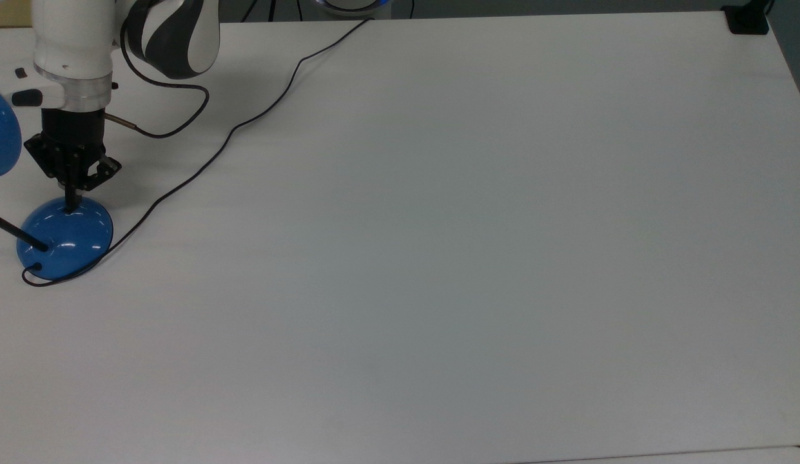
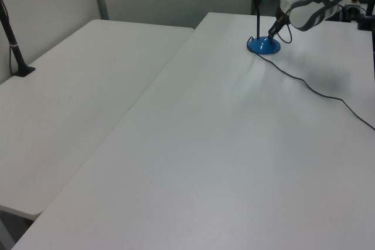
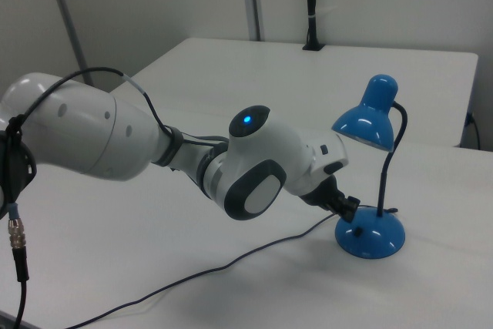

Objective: Turn on the lamp
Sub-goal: 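Lower the gripper and press down on the lamp base switch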

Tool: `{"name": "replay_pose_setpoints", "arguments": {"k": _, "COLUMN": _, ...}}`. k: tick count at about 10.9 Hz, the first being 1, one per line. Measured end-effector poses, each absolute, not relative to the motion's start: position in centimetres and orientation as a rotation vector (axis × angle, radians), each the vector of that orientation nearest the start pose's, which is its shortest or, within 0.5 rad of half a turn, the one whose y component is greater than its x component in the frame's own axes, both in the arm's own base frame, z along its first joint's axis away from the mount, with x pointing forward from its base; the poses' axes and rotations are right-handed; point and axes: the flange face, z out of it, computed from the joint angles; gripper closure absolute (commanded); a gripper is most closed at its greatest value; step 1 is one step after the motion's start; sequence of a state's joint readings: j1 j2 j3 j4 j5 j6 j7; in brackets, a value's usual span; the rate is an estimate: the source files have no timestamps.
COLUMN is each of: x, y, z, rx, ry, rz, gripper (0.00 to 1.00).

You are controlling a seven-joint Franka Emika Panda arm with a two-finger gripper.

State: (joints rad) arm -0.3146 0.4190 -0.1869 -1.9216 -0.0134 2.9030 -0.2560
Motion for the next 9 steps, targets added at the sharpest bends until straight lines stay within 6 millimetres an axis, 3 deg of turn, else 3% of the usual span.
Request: {"name": "replay_pose_setpoints", "arguments": {"k": 9, "x": 59.7, "y": -32.2, "z": 32.6, "rx": -3.306, "ry": 0.337, "rz": -0.843, "gripper": 1.0}}
